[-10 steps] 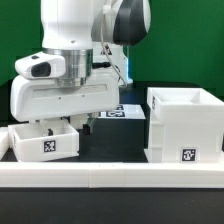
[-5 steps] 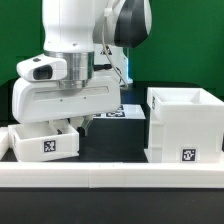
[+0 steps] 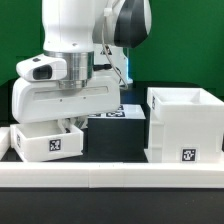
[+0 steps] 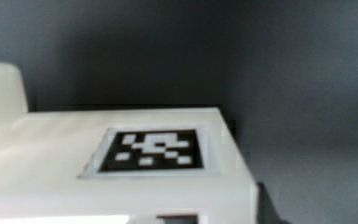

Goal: Assemble drawer

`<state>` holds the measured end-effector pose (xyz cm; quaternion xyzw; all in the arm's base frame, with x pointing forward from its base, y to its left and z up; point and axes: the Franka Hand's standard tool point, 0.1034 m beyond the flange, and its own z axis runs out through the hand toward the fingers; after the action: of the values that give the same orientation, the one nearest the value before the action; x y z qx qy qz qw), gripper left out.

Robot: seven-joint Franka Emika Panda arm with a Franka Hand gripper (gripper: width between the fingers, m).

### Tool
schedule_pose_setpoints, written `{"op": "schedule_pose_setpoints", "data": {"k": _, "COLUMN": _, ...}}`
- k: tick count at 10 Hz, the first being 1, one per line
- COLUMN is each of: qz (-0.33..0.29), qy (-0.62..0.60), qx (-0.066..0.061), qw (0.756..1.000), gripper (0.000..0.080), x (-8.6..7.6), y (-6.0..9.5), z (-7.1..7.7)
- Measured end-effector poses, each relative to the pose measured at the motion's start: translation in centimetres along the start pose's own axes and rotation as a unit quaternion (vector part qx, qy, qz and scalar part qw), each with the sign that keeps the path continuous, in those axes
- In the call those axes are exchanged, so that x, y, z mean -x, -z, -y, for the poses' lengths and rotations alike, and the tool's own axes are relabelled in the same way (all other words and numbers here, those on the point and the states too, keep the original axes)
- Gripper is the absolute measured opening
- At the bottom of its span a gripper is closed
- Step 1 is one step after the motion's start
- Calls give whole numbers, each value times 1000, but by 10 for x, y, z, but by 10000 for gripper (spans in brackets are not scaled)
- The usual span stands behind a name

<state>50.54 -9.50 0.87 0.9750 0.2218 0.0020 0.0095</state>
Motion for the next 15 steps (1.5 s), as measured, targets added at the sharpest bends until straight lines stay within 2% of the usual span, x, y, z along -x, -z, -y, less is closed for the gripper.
{"op": "schedule_pose_setpoints", "data": {"k": 4, "qz": 0, "qy": 1, "qx": 0, "qw": 1000, "gripper": 41, "x": 0, "y": 1, "z": 0}}
{"op": "schedule_pose_setpoints", "data": {"k": 7, "qz": 11, "qy": 51, "qx": -15, "qw": 999, "gripper": 41, "x": -7, "y": 20, "z": 13}}
{"op": "schedule_pose_setpoints", "data": {"k": 9, "qz": 24, "qy": 59, "qx": -31, "qw": 997, "gripper": 41, "x": -2, "y": 26, "z": 16}}
{"op": "schedule_pose_setpoints", "data": {"k": 13, "qz": 22, "qy": 160, "qx": -33, "qw": 986, "gripper": 42, "x": 1, "y": 23, "z": 15}}
{"op": "schedule_pose_setpoints", "data": {"k": 15, "qz": 25, "qy": 246, "qx": -27, "qw": 968, "gripper": 42, "x": -8, "y": 25, "z": 21}}
